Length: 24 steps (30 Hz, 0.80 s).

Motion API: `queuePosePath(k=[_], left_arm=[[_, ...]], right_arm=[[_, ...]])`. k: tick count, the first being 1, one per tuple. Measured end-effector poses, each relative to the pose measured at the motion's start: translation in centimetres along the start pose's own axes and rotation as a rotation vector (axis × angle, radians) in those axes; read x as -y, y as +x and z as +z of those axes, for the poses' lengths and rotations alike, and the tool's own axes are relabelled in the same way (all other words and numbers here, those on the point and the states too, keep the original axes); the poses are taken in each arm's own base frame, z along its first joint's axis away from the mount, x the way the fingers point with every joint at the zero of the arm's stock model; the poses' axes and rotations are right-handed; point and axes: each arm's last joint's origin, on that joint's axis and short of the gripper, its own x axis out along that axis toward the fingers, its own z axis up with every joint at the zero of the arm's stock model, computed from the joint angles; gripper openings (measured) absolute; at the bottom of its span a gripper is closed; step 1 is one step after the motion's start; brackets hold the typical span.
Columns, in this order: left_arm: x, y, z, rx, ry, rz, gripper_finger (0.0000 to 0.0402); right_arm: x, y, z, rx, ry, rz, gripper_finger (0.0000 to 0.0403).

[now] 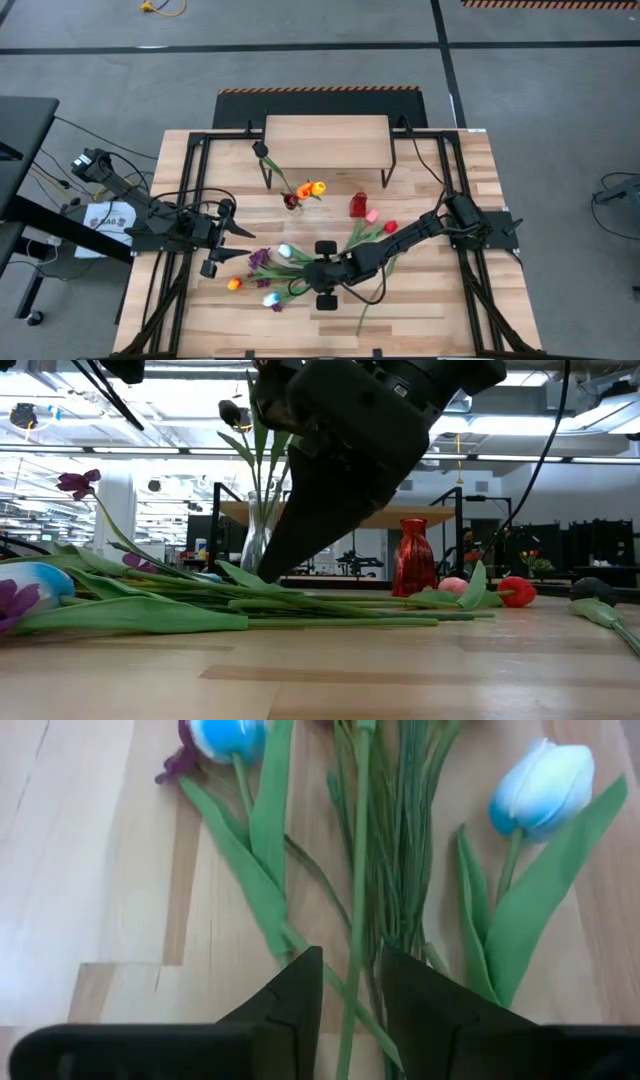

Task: Pick and place flowers into a vace then onto a shelf
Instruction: Put the yellow tulip into the transparent vase

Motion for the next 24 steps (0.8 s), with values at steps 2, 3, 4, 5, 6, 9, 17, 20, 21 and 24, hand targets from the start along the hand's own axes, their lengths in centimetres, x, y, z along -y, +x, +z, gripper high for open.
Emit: queuePosePath(k=[2, 3, 4, 5, 6, 9, 17, 20, 21, 24], left_arm=[[0.0, 0.0, 0.0, 0.000, 0.000, 0.000, 0.0164], [0.0, 0.0, 0.0, 0.000, 0.000, 0.000, 0.0164], [0.0, 0.0, 0.0, 0.000, 0.000, 0.000, 0.0164], [0.0, 0.0, 0.0, 0.000, 0.000, 0.000, 0.0164], [0.0, 0.0, 0.0, -0.002, 0.001, 0.000, 0.0164], [0.0, 0.0, 0.0, -0.005, -0.002, 0.000, 0.0164], [0.0, 0.0, 0.0, -0.004, -0.005, 0.000, 0.0164], [0.0, 0.0, 0.0, -0.004, -0.005, 0.000, 0.0164], [0.0, 0.0, 0.0, -0.004, -0.005, 0.000, 0.0164], [0.0, 0.0, 0.0, -0.003, -0.005, 0.000, 0.0164]], right_arm=[[-0.1, 0.8, -0.1, 0.009, 0.002, 0.001, 0.0098], [-0.1, 1.1, -0.4, 0.003, 0.000, 0.001, 0.0098], [-0.1, 1.3, -0.7, -0.020, -0.004, -0.004, 0.0098], [-0.1, 1.6, -0.9, -0.021, -0.005, -0.003, 0.0098], [-0.2, 2.0, -0.7, -0.001, 0.000, 0.003, 0.0098], [-0.2, 2.4, -1.1, -0.016, -0.004, -0.006, 0.0098], [-0.2, 2.4, -1.1, -0.019, -0.005, -0.003, 0.0098], [-0.2, 2.3, -0.8, -0.025, -0.009, -0.004, 0.0098], [-0.3, 2.3, -0.7, -0.022, -0.011, -0.004, 0.0098], [-0.3, 2.2, -0.4, -0.011, -0.013, -0.001, 0.0098]])
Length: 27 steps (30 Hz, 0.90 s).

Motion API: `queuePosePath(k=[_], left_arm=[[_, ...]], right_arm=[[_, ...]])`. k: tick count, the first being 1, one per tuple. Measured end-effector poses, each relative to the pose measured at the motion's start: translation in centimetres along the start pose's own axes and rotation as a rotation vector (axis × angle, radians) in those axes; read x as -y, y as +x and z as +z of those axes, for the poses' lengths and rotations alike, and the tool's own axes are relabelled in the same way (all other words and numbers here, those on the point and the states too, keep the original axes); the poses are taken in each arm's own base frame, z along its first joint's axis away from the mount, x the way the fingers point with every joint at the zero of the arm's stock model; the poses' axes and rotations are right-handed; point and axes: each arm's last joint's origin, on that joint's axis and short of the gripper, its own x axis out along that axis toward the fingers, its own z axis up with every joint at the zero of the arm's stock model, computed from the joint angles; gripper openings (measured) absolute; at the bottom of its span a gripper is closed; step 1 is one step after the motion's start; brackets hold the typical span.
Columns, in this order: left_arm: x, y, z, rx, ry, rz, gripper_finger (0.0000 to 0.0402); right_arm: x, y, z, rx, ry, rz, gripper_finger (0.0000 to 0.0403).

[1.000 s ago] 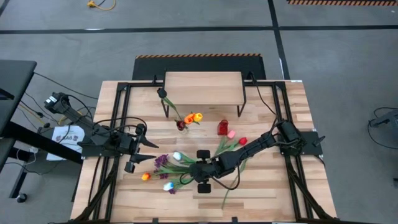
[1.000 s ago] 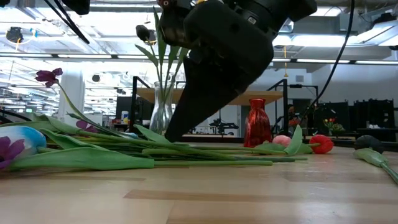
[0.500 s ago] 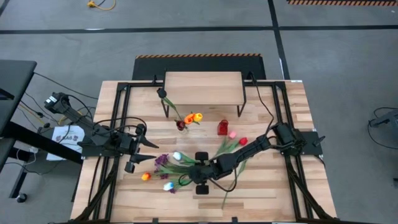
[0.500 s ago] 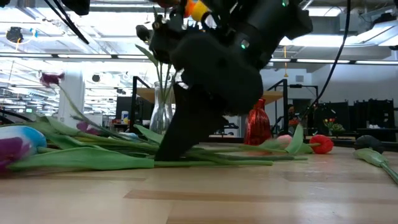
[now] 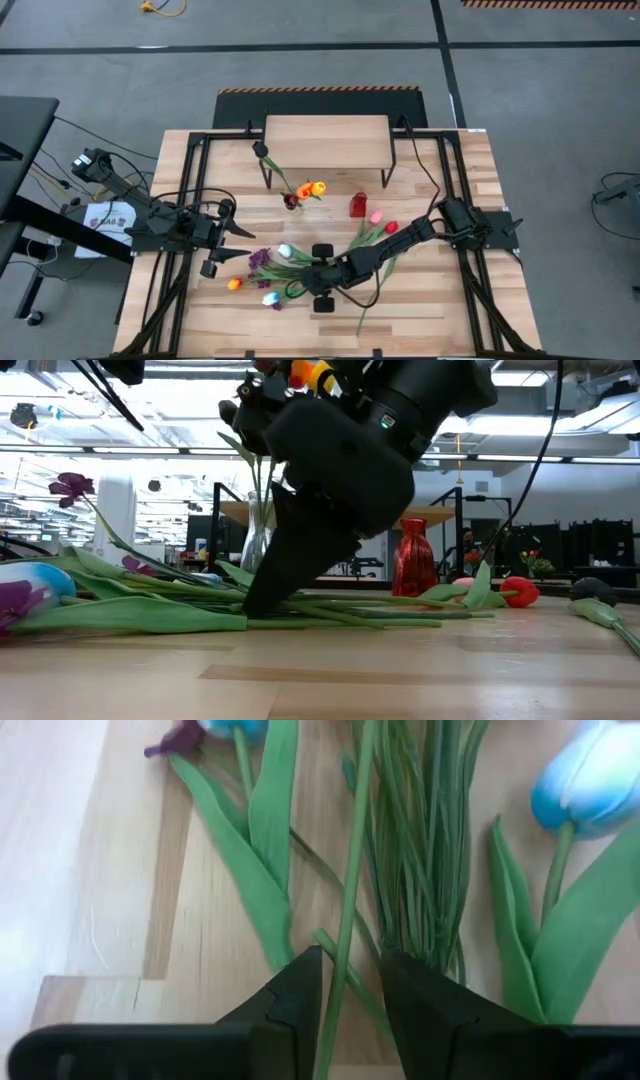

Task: Pick and place flowers into a vace then onto a shelf
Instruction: Put the yellow tulip into the transparent vase

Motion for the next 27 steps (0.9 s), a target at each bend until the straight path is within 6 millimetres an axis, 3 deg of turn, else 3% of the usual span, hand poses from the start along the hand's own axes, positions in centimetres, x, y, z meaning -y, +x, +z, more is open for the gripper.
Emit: queuePosePath(k=[14, 27], left_arm=[[0.00, 0.00, 0.00, 0.000, 0.001, 0.000, 0.0164], [0.00, 0.00, 0.00, 0.000, 0.001, 0.000, 0.0164]], right_arm=[[-0.03, -0.18, 0.29, -0.006, -0.024, -0.001, 0.0093], [-0.04, -0.21, 0.33, -0.003, -0.025, 0.000, 0.0006]])
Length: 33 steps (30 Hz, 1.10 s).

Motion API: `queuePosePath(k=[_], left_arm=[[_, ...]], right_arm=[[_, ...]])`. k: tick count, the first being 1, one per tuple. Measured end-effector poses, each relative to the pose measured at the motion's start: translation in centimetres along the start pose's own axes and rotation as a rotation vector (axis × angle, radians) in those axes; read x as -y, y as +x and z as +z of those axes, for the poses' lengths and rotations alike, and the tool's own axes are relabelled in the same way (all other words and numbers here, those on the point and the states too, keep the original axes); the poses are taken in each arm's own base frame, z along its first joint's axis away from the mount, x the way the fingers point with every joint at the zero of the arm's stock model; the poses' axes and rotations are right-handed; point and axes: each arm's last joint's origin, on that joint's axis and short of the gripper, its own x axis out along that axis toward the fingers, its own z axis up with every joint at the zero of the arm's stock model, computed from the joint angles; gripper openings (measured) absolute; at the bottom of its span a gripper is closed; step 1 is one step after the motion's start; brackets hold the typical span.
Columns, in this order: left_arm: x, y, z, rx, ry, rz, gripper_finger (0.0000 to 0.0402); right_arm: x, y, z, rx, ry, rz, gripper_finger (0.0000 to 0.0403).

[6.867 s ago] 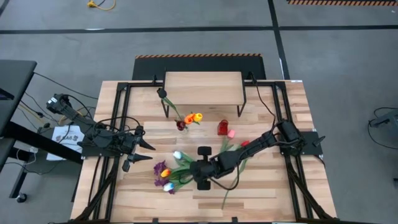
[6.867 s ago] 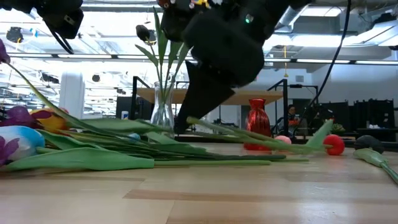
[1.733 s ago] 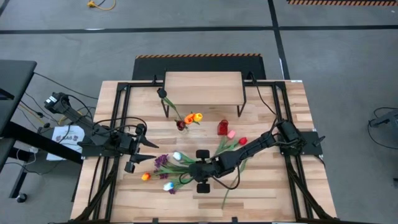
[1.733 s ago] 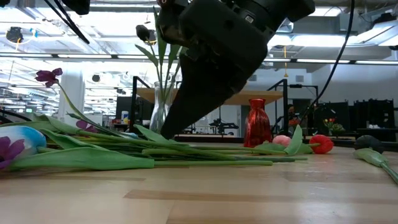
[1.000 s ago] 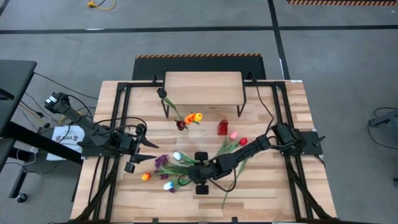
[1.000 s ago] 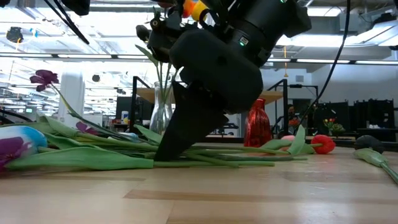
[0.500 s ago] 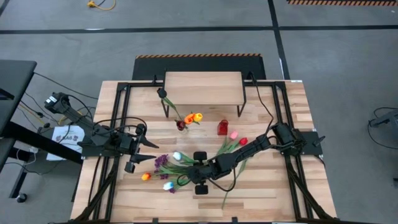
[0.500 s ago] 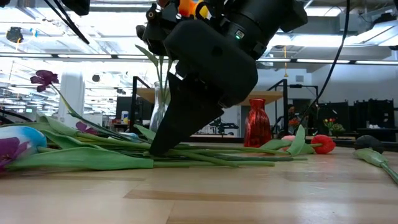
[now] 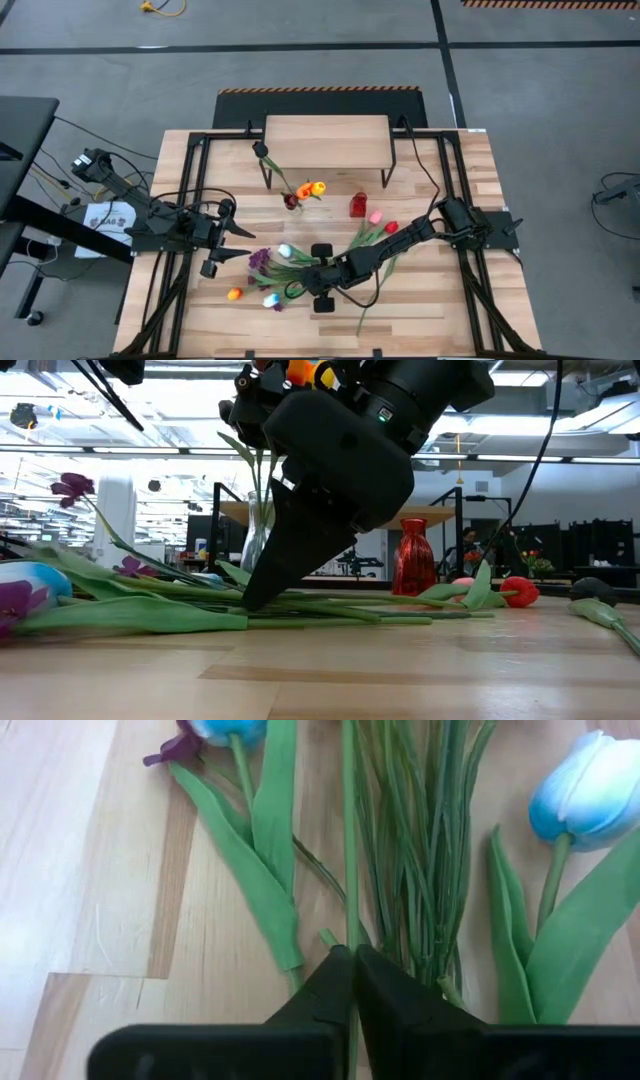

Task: Pick and place flowers into a vace then onto a shelf
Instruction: Put the yellow tulip into the transparent vase

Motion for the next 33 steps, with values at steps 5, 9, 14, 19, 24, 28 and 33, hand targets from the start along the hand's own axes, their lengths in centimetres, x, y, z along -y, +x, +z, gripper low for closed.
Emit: queuePosePath(k=[5, 9, 14, 19, 24, 28, 33], left_arm=[[0.0, 0.0, 0.0, 0.004, -0.001, 0.000, 0.0164], [0.0, 0.0, 0.0, 0.004, -0.001, 0.002, 0.0164], [0.0, 0.0, 0.2, 0.015, 0.004, 0.002, 0.0164], [0.0, 0.0, 0.3, 0.030, 0.000, 0.002, 0.0164], [0.0, 0.0, 0.3, 0.025, 0.003, 0.002, 0.0164], [0.0, 0.0, 0.5, 0.045, -0.006, 0.003, 0.0164], [0.0, 0.0, 0.5, 0.048, 0.004, 0.003, 0.0164]], right_arm=[[0.0, 0.0, 0.0, 0.000, 0.000, 0.000, 0.0011], [0.0, -0.1, 0.0, -0.004, -0.001, -0.001, 0.0004], [0.2, -1.7, 0.6, 0.002, 0.007, 0.000, 0.0005], [0.0, -4.5, 2.0, 0.072, 0.008, 0.015, 0.0003], [-0.9, -7.7, 3.1, 0.155, -0.026, -0.034, 0.0002], [-2.5, -10.5, 3.6, 0.226, -0.081, -0.038, 0.0001], [-5.9, -12.8, 3.1, 0.268, -0.269, 0.073, 0.0001]])
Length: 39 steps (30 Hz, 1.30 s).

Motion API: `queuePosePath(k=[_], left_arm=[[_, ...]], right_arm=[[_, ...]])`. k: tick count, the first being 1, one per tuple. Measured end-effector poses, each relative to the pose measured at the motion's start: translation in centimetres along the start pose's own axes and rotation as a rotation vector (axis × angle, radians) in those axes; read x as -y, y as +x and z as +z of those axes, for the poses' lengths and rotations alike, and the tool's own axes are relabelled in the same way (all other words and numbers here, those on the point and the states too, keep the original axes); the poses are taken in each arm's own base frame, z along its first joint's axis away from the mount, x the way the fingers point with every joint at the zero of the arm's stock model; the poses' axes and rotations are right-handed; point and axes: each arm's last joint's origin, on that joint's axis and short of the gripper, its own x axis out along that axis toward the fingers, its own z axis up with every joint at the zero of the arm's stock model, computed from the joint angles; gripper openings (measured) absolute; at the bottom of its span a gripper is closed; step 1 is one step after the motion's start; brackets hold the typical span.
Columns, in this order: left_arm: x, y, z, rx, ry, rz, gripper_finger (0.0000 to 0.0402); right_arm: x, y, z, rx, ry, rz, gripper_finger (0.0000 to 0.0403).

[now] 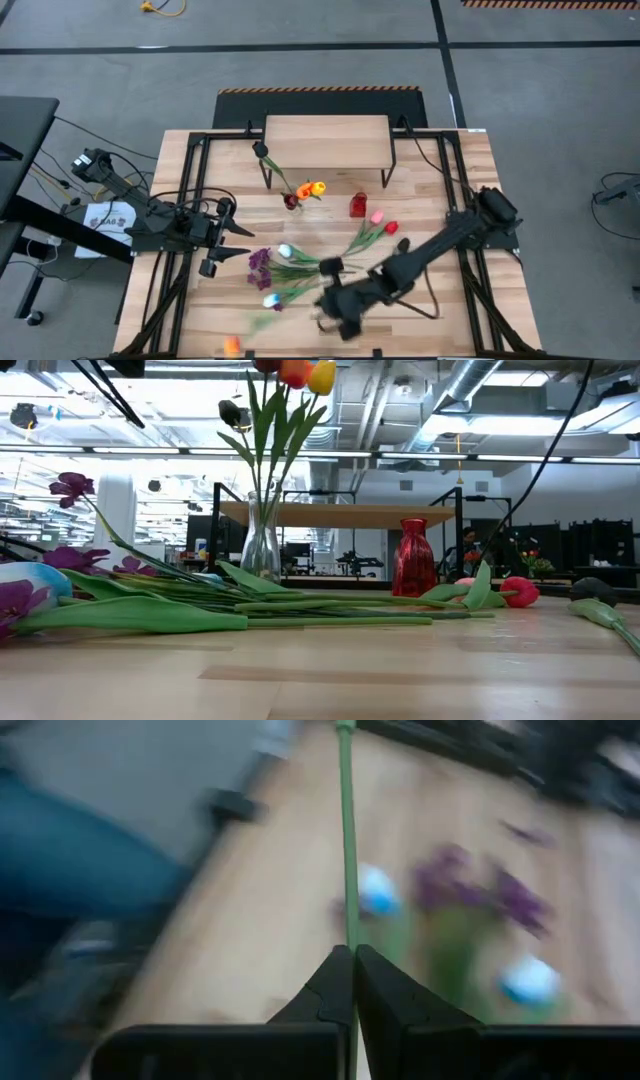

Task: Pick and place flowers into a vace then onto a shelf
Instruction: Put the yellow tulip into the transparent vase

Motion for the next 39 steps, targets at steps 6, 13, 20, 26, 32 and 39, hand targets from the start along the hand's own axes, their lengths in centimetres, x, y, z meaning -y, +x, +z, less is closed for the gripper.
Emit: queuePosePath(k=[6, 13, 20, 26, 32, 39], left_arm=[[0.0, 0.0, 0.0, -0.002, 0.034, 0.012, 0.0164], [0.3, 0.8, 0.3, 0.063, 0.050, 0.012, 0.0164], [1.2, 2.8, 0.1, 0.163, 0.100, 0.023, 0.0164], [1.8, 4.2, -0.8, 0.204, 0.139, 0.040, 0.0164], [2.0, 4.6, -1.2, 0.207, 0.146, 0.041, 0.0164], [2.2, 4.6, -1.1, 0.217, 0.132, -0.006, 0.0164]], right_arm=[[-2.7, -1.5, 2.0, 0.206, -0.169, 0.081, 0.0001], [0.7, -2.8, 5.6, 0.539, -0.106, -0.168, 0.0001], [5.2, -1.4, 6.1, 0.660, 0.008, -0.252, 0.0000], [7.2, 1.0, 5.3, 0.676, 0.062, -0.274, 0.0000], [7.4, 1.5, 4.9, 0.650, 0.061, -0.276, 0.0000], [7.2, 1.5, 5.0, 0.651, 0.043, -0.281, 0.0000]])
